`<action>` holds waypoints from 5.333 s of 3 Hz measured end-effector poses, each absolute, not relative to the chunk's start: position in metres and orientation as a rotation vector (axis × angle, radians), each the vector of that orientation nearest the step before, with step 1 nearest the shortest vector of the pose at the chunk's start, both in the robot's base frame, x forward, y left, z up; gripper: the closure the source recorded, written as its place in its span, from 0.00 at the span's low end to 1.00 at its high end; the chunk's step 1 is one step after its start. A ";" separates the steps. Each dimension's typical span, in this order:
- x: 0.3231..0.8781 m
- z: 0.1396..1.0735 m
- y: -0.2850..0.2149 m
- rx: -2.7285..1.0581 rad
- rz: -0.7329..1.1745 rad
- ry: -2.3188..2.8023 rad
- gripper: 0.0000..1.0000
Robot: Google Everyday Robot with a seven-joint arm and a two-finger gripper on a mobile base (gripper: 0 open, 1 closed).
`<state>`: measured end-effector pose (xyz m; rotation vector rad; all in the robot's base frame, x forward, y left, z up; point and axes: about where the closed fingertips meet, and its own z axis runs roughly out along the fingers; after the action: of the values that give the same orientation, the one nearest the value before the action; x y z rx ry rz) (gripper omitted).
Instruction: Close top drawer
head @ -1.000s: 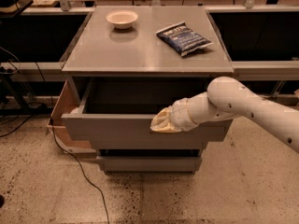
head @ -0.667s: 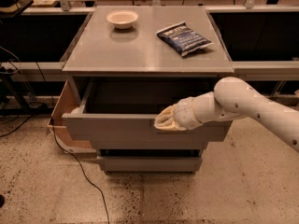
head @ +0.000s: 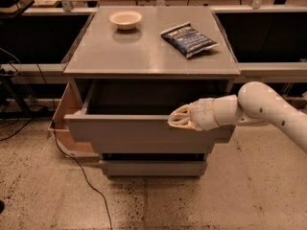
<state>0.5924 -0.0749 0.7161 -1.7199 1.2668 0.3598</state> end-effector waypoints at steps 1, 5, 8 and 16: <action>0.609 0.709 -0.077 -1.742 0.386 1.174 1.00; 0.619 0.711 -0.069 -1.747 0.369 1.136 0.89; 0.595 0.722 -0.055 -1.793 0.342 1.145 0.37; 0.637 0.671 -0.025 -1.535 0.168 0.934 1.00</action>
Offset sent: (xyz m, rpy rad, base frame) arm 0.0400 -0.0101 -0.0315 0.0334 -0.0483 0.1729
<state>0.6366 -0.0251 0.6709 -1.5350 0.9337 0.1685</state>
